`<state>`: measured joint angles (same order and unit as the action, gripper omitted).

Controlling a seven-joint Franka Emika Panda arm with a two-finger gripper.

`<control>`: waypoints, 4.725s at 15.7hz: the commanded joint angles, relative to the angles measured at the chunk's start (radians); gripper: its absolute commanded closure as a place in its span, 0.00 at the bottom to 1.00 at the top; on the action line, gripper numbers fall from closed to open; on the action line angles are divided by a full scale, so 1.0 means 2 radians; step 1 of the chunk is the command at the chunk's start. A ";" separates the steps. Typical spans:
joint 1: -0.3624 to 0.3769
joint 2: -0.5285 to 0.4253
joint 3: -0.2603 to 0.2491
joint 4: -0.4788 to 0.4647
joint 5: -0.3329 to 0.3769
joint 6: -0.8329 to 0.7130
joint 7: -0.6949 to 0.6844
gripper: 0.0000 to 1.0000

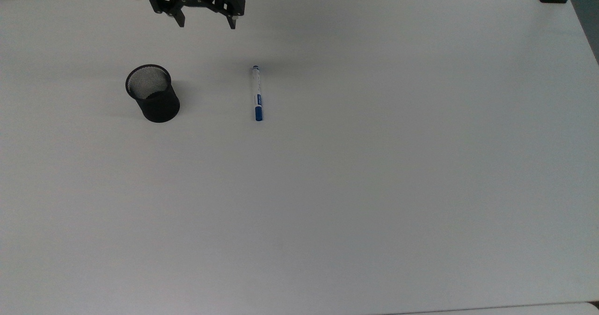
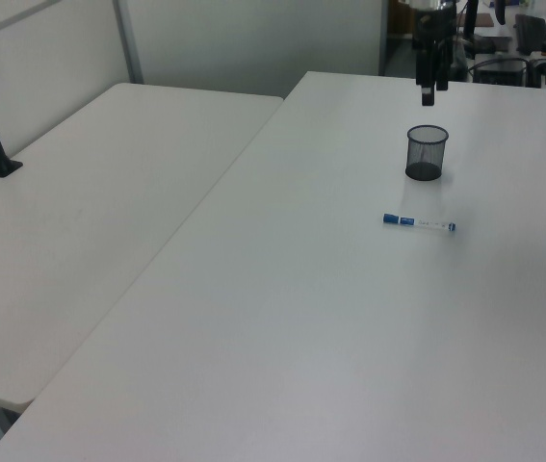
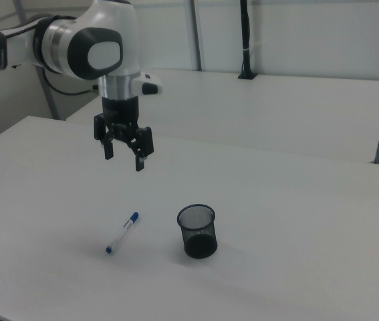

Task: Insert the marker
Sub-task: 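Move the open gripper over the blue-capped white marker and lower it, then close the gripper on the marker's body, then lift the marker and carry it over the black mesh cup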

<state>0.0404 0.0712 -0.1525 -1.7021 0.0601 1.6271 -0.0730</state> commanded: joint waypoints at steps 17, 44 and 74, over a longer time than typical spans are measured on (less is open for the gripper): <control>0.060 0.125 0.000 -0.058 -0.005 0.151 -0.016 0.12; 0.080 0.163 -0.001 -0.058 -0.020 0.194 0.009 0.98; -0.109 0.073 -0.007 0.036 -0.015 0.246 -0.037 1.00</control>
<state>-0.1404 0.2260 -0.1684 -1.6058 0.0320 2.0796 -0.1133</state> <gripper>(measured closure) 0.833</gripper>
